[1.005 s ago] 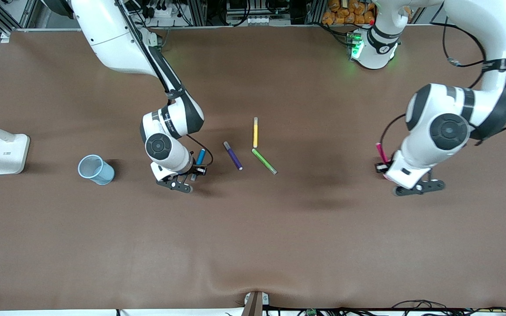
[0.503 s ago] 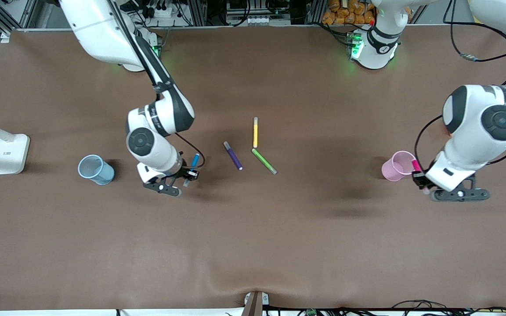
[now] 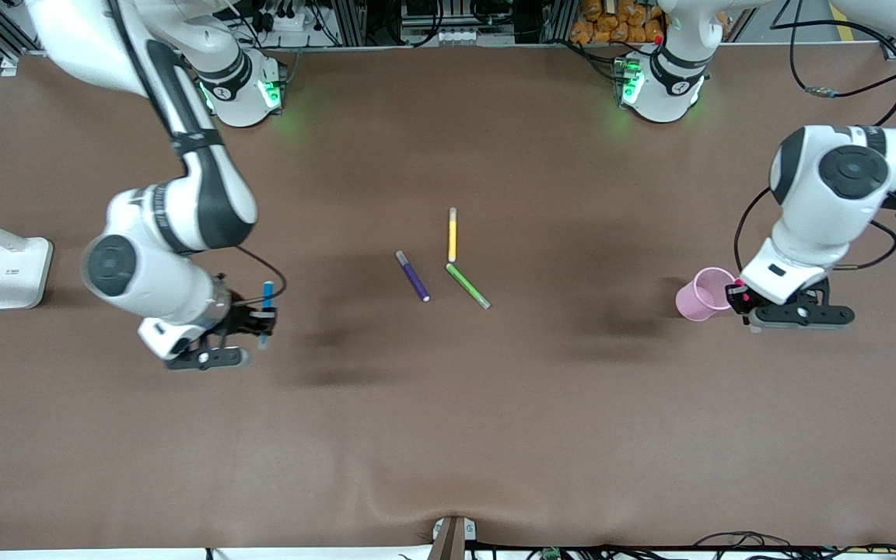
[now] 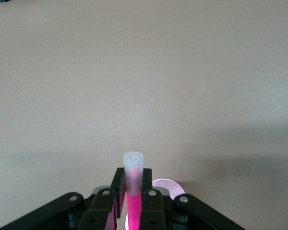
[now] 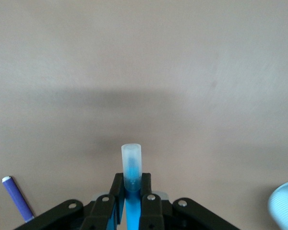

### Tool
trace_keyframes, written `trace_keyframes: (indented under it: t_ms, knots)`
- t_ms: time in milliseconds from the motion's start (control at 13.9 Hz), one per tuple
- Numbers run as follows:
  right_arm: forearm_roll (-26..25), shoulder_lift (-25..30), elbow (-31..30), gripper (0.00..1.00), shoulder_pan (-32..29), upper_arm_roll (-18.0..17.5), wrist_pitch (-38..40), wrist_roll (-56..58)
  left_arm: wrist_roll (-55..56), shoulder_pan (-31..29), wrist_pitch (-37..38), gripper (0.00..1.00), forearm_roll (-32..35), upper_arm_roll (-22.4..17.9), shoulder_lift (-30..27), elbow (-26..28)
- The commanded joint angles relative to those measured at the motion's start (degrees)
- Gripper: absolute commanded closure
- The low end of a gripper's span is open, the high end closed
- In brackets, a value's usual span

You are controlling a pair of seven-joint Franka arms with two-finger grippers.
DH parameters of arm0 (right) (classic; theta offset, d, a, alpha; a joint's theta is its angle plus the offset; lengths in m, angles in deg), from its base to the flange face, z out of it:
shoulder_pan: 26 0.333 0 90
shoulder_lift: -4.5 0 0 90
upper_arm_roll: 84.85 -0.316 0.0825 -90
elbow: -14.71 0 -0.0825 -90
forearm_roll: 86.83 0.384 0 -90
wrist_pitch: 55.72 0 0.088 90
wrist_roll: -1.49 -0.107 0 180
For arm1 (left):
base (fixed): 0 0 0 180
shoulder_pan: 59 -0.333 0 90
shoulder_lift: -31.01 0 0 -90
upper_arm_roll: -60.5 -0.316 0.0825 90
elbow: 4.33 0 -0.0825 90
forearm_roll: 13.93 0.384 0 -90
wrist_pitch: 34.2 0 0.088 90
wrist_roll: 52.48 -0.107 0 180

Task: Place pink and blue markers in matching cups
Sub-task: 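Carry the pink marker to the pink cup while the right gripper carries blue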

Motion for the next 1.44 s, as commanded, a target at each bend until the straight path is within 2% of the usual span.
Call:
trace_keyframes:
  t_ms: [0, 215, 431, 574, 862, 933, 1005, 1221, 1364]
  knots:
    - [4.74, 4.72, 0.2, 1.0, -4.07, -1.23, 2.97, 8.92, 5.7, -0.28, -4.34, 1.0, 4.54, 0.07, -1.5, 4.94]
    - [20.53, 7.63, 0.37, 1.0, -10.74, -1.06, 9.99, 22.6, 6.94, -0.37, -8.2, 1.0, 5.24, 0.07, -0.53, 6.44]
    - [31.18, 8.08, 1.51, 1.0, -17.6, -1.06, 18.24, 36.6, 7.38, -0.45, -9.53, 1.0, 5.42, -0.01, 0.7, 6.79]
    - [36.56, 7.91, 3.0, 1.0, -21.03, -0.97, 23.44, 42.24, 7.47, -0.72, -11.29, 1.0, 5.6, -0.1, 2.1, 6.88]
    - [43.78, 7.47, 3.27, 1.0, -25.96, -0.97, 32.06, 49.54, 7.82, -1.69, -11.9, 1.0, 6.13, -0.02, 3.42, 7.23]
    - [44.49, 7.29, 3.27, 1.0, -27.01, -0.97, 33.2, 52.95, 8.43, -1.69, -11.91, 0.8, 6.13, -0.02, 3.51, 7.14]
    - [44.49, 7.2, 3.27, 1.0, -27.89, -0.97, 33.56, 57.08, 8.44, -1.69, -11.73, 0.01, 6.21, -0.02, 3.43, 7.06]
    - [44.4, 6.5, 3.18, 1.0, -30.79, -0.88, 35.14, 70.7, 7.91, -1.69, -10.34, 0.0, 6.22, 0.07, 2.64, 4.96]
    - [43.62, 5.8, 2.84, 1.0, -32.03, -0.79, 35.5, 78.79, 7.82, -1.6, -5.17, 0.0, 6.13, 0.16, 2.64, 1.28]
